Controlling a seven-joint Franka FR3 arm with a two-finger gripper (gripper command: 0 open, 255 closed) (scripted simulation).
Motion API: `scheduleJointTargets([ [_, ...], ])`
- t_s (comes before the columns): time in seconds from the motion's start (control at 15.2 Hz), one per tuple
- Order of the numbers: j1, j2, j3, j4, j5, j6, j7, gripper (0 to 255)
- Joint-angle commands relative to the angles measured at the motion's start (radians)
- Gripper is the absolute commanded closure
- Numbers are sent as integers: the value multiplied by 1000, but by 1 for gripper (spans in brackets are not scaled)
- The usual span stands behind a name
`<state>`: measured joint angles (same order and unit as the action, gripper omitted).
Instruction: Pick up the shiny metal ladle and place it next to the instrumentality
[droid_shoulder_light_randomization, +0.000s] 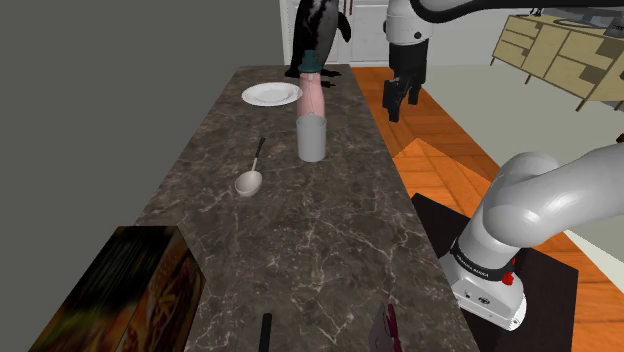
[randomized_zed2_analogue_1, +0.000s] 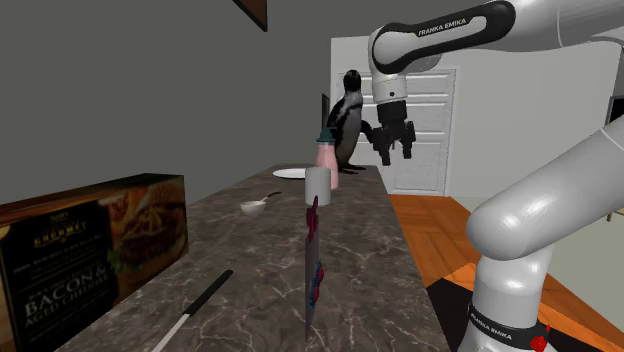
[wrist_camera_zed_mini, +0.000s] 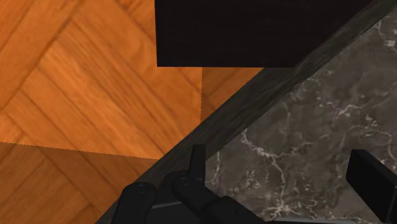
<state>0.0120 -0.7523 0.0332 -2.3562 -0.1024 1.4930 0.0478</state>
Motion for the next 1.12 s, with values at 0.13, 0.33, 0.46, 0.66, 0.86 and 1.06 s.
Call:
scheduleJointTargets([
  [0.13, 1, 22, 39, -5, 47, 31, 85, 0],
  [0.33, 1, 66, 96, -2, 111, 83, 210, 0],
  [0.46, 0, 103, 133, 7, 149, 121, 292, 0],
  [0.66, -4, 169, 187, 31, 198, 181, 412, 0],
  [0.86, -11, 245, 240, 69, 234, 242, 529, 0],
  [1.06, -21, 330, 290, 119, 255, 303, 646, 0],
])
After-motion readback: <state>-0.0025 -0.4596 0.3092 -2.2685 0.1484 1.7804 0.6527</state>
